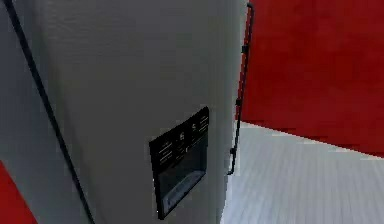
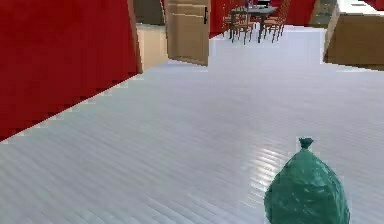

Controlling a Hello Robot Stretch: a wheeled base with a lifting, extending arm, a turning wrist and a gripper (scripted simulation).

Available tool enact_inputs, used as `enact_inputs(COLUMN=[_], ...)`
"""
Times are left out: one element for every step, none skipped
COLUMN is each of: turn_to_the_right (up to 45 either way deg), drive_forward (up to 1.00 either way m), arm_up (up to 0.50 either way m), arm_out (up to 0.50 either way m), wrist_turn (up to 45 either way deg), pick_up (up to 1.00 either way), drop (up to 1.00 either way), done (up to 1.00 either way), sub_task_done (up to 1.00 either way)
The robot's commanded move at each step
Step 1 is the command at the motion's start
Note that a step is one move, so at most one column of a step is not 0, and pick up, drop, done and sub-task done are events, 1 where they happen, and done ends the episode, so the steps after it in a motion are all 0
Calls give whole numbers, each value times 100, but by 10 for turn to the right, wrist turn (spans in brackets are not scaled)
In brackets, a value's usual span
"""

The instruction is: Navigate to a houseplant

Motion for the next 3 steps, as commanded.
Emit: enact_inputs(turn_to_the_right=[450, 450, 30], drive_forward=[0, 0, 0], arm_up=[0, 0, 0], arm_out=[0, 0, 0], wrist_turn=[0, 0, 0], pick_up=[0, 0, 0], drop=[0, 0, 0], done=[0, 0, 0], sub_task_done=[0, 0, 0])
